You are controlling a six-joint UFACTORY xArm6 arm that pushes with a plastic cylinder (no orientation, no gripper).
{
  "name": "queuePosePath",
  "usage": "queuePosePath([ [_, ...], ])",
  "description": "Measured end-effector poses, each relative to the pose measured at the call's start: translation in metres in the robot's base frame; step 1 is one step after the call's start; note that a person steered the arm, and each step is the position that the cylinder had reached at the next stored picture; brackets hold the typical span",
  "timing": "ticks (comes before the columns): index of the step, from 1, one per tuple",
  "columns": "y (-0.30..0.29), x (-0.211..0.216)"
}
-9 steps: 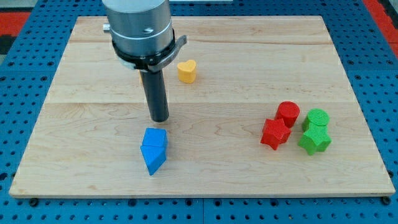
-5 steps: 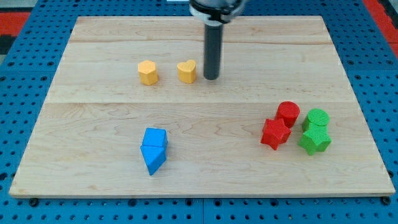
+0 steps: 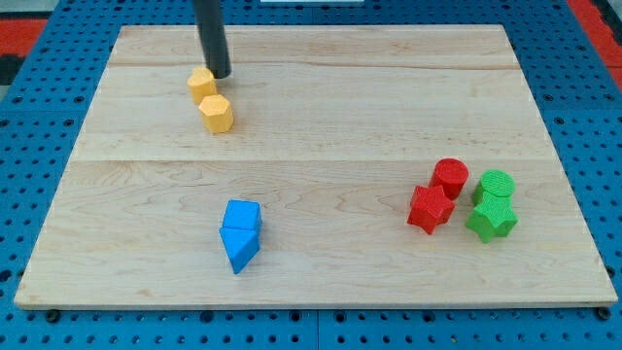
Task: Move the yellow hexagon top right to the blue cube
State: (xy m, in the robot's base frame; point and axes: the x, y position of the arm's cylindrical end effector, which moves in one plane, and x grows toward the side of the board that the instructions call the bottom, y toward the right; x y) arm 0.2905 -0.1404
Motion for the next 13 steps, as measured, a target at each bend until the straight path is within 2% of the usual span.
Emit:
queuePosePath([
  [1, -0.033, -0.002],
  [2, -0.033, 0.006],
  [5, 0.008, 0.05],
  [8, 0.009, 0.106],
  [11, 0.03, 0.119],
  [13, 0.073, 0.123],
])
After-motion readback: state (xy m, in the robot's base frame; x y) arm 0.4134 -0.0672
